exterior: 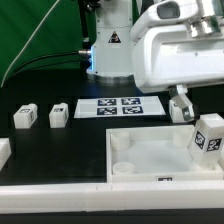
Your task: Assemble one leg
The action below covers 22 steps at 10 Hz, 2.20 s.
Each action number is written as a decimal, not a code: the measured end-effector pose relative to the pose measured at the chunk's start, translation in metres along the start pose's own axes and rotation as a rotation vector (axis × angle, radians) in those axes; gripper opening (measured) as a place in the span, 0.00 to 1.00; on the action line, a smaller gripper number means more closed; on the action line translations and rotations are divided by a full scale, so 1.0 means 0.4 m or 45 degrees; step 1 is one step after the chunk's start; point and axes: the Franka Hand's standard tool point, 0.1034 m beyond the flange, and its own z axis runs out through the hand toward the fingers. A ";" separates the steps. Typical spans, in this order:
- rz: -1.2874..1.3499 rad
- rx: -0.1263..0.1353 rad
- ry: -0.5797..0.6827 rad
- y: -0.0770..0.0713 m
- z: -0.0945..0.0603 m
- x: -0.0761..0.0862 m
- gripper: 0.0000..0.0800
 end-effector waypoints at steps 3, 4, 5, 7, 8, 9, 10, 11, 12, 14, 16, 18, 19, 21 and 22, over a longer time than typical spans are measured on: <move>-0.005 0.034 -0.079 -0.015 0.007 -0.006 0.81; -0.007 0.057 -0.141 -0.020 0.012 -0.012 0.81; -0.005 0.089 -0.253 -0.007 0.019 -0.013 0.81; 0.010 0.144 -0.456 0.020 0.012 0.001 0.81; 0.008 0.171 -0.587 0.024 0.004 -0.002 0.81; 0.002 0.191 -0.669 0.032 -0.001 0.006 0.81; 0.072 0.201 -0.826 0.019 -0.015 -0.012 0.81; 0.051 0.201 -0.784 0.023 -0.003 0.009 0.81; 0.051 0.198 -0.777 0.024 -0.001 0.006 0.81; 0.051 0.199 -0.778 0.024 -0.001 0.006 0.81; 0.055 0.190 -0.755 0.030 0.014 0.006 0.81; 0.067 0.191 -0.767 0.028 0.030 -0.010 0.81; 0.067 0.189 -0.759 0.025 0.037 -0.011 0.81; 0.065 0.191 -0.756 0.027 0.053 -0.021 0.81; 0.065 0.192 -0.759 0.027 0.056 -0.026 0.81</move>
Offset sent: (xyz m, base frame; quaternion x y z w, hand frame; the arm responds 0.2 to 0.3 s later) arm 0.0000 0.0000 0.0000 0.0000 -0.0899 0.0000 0.9960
